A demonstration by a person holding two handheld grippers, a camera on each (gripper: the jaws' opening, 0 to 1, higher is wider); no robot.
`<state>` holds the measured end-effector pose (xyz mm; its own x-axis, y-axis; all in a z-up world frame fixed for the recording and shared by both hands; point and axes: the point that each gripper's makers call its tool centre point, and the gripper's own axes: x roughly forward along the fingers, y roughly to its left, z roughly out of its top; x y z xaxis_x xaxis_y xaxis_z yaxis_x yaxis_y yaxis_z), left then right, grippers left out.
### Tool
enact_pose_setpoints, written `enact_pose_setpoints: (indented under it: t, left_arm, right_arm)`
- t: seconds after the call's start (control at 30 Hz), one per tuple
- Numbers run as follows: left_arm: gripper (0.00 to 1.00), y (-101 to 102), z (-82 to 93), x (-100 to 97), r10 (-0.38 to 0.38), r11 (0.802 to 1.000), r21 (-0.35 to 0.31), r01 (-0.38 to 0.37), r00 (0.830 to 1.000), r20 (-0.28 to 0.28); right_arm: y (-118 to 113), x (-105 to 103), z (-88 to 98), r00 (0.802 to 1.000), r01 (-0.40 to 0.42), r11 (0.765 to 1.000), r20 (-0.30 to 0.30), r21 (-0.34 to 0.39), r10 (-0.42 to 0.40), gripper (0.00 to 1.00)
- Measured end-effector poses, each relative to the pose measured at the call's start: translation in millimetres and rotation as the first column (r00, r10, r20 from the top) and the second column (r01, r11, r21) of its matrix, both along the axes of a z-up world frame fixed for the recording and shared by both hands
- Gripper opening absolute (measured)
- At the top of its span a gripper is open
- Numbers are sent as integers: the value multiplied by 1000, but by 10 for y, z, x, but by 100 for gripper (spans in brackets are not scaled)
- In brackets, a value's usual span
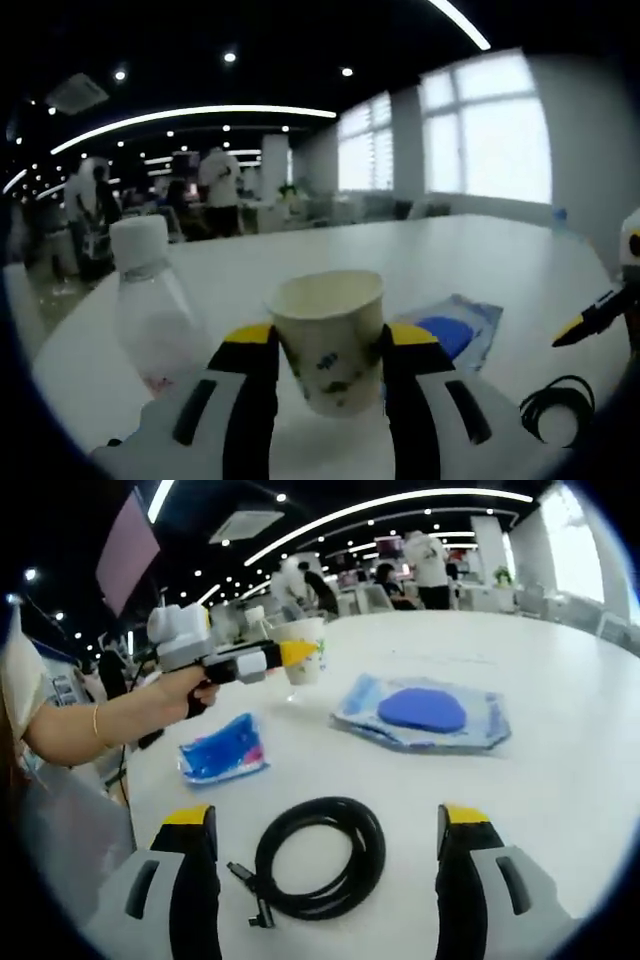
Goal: Arrange the tabletop items into an orderly group along one side of the table until the central work area is clear of visible clutter.
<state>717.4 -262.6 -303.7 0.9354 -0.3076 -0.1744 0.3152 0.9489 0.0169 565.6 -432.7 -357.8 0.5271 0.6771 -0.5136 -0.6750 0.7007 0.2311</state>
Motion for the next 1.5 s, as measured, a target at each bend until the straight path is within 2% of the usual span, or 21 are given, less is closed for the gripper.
enact_pose_setpoints:
  t: [0.2,0.5,0.77,0.83,1.0,1.13,1.2,1.5]
  left_arm:
    - [39,28,-118,50,17,1000,-9,-17,1000,-8]
    - [39,16,-281,57,24,999,31,-24,1000,-8]
    - [39,20,-407,36,36,998,46,-34,999,-36]
    - [39,27,-452,20,37,997,74,-33,998,-50]
    - [40,27,-455,16,40,995,91,-36,998,-44]
    - [40,36,-493,8,42,997,65,-38,997,-69]
    - [47,48,-502,11,49,997,60,-44,996,-73]
    - [55,-9,-380,-12,31,998,48,-29,998,-60]
  right_arm:
    - [-41,17,-116,999,22,1000,-32,-3,-22,85]
    - [-89,-11,-212,997,49,999,-65,-18,-50,82]
    - [-98,-40,-260,994,64,998,-88,-19,-66,80]
    - [-106,-43,-272,994,67,997,-89,-24,-69,79]
    - [-126,-31,-274,992,80,996,-93,-26,-82,78]
    - [-131,-36,-278,992,81,996,-94,-29,-84,77]
    - [-132,-46,-283,992,79,996,-94,-35,-82,77]
    - [-133,-57,-271,991,84,996,-101,-24,-86,76]
